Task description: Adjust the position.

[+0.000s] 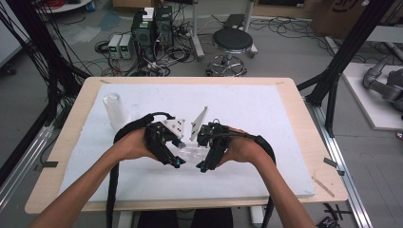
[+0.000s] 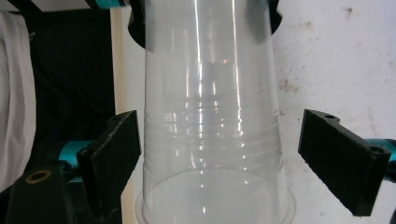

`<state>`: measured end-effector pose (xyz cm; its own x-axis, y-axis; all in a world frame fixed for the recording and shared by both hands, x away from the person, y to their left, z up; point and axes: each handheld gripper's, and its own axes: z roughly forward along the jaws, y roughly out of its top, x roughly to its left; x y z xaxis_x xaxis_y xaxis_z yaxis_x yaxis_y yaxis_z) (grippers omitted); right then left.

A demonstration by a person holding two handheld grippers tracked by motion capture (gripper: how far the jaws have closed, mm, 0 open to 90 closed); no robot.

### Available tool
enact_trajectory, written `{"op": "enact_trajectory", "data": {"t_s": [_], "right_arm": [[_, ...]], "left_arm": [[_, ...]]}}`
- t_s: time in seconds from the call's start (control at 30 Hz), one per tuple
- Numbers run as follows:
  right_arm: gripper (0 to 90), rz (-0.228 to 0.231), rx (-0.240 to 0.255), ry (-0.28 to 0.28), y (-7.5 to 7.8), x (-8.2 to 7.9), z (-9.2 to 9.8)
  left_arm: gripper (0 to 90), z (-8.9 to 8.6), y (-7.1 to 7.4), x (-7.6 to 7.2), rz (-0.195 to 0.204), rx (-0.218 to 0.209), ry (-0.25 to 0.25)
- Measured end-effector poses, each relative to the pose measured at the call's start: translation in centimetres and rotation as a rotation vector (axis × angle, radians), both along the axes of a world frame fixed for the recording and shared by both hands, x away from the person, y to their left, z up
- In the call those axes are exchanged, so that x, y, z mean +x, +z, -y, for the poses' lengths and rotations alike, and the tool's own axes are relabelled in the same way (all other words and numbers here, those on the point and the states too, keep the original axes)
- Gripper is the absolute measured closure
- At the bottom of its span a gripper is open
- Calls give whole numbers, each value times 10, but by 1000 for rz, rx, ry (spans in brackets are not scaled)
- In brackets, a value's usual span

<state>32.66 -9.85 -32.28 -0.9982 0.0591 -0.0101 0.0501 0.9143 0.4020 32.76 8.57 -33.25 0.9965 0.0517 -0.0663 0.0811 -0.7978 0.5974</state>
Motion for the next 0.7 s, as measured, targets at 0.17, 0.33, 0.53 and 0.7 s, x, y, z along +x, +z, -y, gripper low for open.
{"op": "enact_trajectory", "data": {"t_s": [0.17,0.33,0.53,0.7], "right_arm": [[129,6,112,-15,7,-1,10],[129,33,283,-28,12,-2,31],[129,62,450,-70,12,-4,54],[129,76,540,-95,8,-6,65]], "left_arm": [[418,-11,-11,-1,2,-72,30],[418,-29,-21,-3,-2,-208,71],[418,-43,-29,-9,20,-325,96],[418,-57,-34,-12,48,-465,121]]}}
